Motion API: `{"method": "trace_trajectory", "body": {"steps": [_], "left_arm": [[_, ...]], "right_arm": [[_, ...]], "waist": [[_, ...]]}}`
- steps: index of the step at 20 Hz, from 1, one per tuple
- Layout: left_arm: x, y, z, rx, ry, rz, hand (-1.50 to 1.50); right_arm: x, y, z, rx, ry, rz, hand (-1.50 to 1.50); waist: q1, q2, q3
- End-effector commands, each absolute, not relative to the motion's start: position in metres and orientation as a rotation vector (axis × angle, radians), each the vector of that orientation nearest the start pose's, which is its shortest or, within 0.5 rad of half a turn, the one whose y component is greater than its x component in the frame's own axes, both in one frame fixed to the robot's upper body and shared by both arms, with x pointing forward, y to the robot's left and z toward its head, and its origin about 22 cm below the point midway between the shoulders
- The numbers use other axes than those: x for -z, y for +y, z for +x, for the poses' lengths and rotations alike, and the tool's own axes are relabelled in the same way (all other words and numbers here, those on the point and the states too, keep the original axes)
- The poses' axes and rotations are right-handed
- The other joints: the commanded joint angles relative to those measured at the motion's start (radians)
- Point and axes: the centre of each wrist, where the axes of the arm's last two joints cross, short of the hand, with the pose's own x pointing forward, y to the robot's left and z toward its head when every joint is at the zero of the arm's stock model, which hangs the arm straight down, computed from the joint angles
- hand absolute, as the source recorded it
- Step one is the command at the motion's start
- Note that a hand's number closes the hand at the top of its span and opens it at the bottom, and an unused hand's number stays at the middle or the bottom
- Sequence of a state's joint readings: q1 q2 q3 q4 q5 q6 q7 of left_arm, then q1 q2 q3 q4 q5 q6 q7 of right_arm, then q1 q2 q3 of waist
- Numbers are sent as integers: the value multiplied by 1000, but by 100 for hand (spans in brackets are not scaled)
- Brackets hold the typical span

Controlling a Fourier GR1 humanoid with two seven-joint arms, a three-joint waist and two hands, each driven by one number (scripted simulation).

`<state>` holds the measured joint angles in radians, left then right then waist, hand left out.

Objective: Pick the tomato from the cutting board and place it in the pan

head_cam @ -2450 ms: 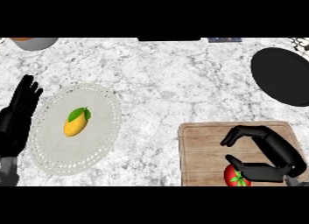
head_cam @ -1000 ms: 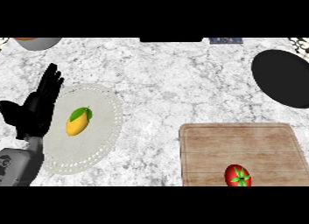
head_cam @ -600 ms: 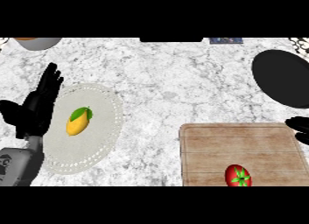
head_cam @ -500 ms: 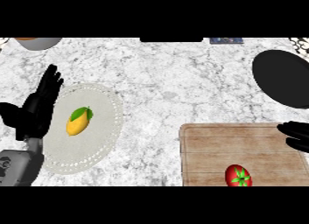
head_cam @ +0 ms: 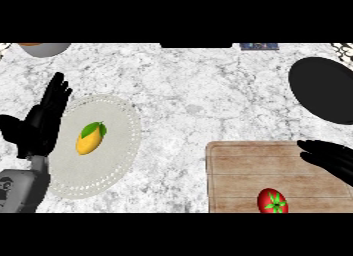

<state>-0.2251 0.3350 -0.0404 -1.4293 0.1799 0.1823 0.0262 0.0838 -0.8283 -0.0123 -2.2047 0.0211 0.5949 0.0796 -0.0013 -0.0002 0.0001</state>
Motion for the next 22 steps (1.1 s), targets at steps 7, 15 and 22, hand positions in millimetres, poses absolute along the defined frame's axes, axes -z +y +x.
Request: {"method": "trace_trajectory", "body": {"steps": [7,15,22], "left_arm": [[-54,259,297,36,-1611,214,0],[-57,271,291,47,-1628,189,0],[-48,288,303,48,-1611,208,0]], "right_arm": [[-164,-294,206,-1440,-1424,-197,-150],[-137,-277,210,-1566,-1340,-168,-150],[-142,-246,199,-1643,-1293,-244,-150]], "waist": [[1,0,0],[5,-1,0],[-1,0,-1]]}}
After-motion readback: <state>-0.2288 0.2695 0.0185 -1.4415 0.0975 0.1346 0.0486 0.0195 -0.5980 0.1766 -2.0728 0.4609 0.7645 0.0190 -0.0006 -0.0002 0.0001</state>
